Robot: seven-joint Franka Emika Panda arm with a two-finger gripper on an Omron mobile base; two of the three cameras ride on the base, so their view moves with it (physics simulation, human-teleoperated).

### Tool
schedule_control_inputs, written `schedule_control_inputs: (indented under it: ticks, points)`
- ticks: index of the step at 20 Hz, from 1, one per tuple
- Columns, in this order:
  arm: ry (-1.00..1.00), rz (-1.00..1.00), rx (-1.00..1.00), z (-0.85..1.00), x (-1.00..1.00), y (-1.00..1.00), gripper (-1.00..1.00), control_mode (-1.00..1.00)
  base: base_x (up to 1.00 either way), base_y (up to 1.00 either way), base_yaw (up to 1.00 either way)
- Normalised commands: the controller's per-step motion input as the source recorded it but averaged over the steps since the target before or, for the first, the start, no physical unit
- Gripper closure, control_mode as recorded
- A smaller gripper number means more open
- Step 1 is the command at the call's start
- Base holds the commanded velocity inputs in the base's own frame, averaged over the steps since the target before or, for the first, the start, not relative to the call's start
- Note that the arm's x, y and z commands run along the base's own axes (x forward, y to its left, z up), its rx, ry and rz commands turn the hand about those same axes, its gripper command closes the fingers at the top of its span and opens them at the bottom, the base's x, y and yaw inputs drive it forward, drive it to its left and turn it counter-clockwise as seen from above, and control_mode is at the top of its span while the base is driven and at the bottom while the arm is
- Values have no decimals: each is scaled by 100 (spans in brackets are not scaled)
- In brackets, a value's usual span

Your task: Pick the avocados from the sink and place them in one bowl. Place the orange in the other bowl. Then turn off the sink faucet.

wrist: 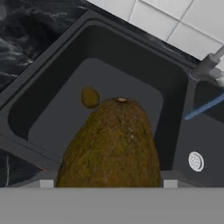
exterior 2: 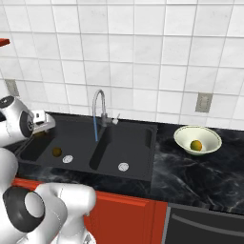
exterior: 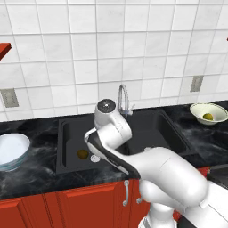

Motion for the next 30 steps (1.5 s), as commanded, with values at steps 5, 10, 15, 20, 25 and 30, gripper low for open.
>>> schedule_control_inputs:
  ticks: [5,10,15,20,25,30]
  points:
    - [5,9,-1,0,19,100,100,-100,0,0,0]
    - [6,14,0,0,25,100,100,-100,0,0,0]
    - [3,15,0,8,24,88,100,-100,0,0,0]
    - [1,15,-4,3,23,82,100,-100,0,0,0]
    - [0,15,-5,0,23,79,100,-100,0,0,0]
    - [0,12,-3,10,14,53,100,-100,0,0,0]
